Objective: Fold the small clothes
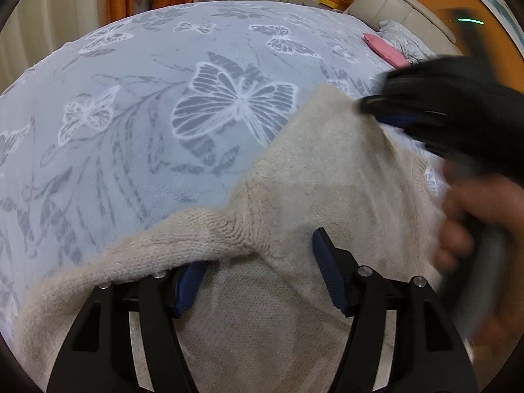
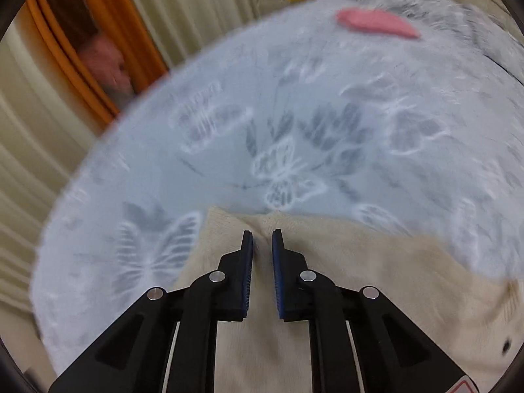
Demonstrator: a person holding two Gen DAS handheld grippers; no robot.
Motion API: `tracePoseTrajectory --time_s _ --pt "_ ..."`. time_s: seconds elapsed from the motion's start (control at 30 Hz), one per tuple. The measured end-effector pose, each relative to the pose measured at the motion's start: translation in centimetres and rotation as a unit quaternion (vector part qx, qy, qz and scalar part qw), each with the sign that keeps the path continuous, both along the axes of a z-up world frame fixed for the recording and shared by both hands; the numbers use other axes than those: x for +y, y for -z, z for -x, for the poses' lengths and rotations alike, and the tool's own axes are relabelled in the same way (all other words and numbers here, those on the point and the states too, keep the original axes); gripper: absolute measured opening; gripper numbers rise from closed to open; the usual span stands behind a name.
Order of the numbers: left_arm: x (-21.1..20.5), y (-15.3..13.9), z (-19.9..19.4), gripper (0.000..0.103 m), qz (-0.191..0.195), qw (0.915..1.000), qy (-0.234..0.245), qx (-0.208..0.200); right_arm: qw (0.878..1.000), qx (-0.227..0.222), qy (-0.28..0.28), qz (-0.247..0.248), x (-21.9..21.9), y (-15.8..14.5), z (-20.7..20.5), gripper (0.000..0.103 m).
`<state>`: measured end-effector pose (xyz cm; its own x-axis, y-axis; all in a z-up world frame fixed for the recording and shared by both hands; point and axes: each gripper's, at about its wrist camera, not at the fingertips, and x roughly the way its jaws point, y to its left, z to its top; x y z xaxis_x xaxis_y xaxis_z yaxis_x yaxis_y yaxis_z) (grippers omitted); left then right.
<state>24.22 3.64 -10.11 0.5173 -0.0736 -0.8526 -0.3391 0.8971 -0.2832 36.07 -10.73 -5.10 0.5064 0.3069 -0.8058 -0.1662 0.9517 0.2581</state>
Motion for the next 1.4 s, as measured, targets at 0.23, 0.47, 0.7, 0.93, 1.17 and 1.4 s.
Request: tracePoseTrajectory --time_s 0.23,0.47,0.7,0.93,1.17,1.4 --pt "0.2 0.1 -0.2 0.062 -0.006 1.0000 0.006 0.002 0.968 -0.021 0.237 0.080 -17.7 -0.6 16.6 0.010" --pt "-0.8 0.2 -0.2 0.064 -0.040 0.9991 0.015 -0.003 0.916 0.000 0.398 0.049 -28.5 0.2 26.3 0.014" --pt "-1.7 0.4 -0.1 0.067 -0.079 0.9966 0.020 -0.014 0.927 0.007 0.370 -0.065 -28.3 2.2 25.8 0.025" --pt "-2.0 0.4 0.0 0.067 -0.080 0.9964 0.022 -0.014 0.923 -0.040 0.366 -0.115 -27.8 0.2 25.5 0.043" --pt "-2.1 0.4 0.0 0.067 -0.090 0.9955 0.027 -0.014 0.927 -0.012 0.360 -0.109 -27.0 2.7 23.7 0.023" --pt "-2.1 0.4 -0.1 0.067 -0.089 0.9956 0.030 -0.011 0.932 -0.088 0.344 -0.079 -25.9 -1.9 26.2 0.007"
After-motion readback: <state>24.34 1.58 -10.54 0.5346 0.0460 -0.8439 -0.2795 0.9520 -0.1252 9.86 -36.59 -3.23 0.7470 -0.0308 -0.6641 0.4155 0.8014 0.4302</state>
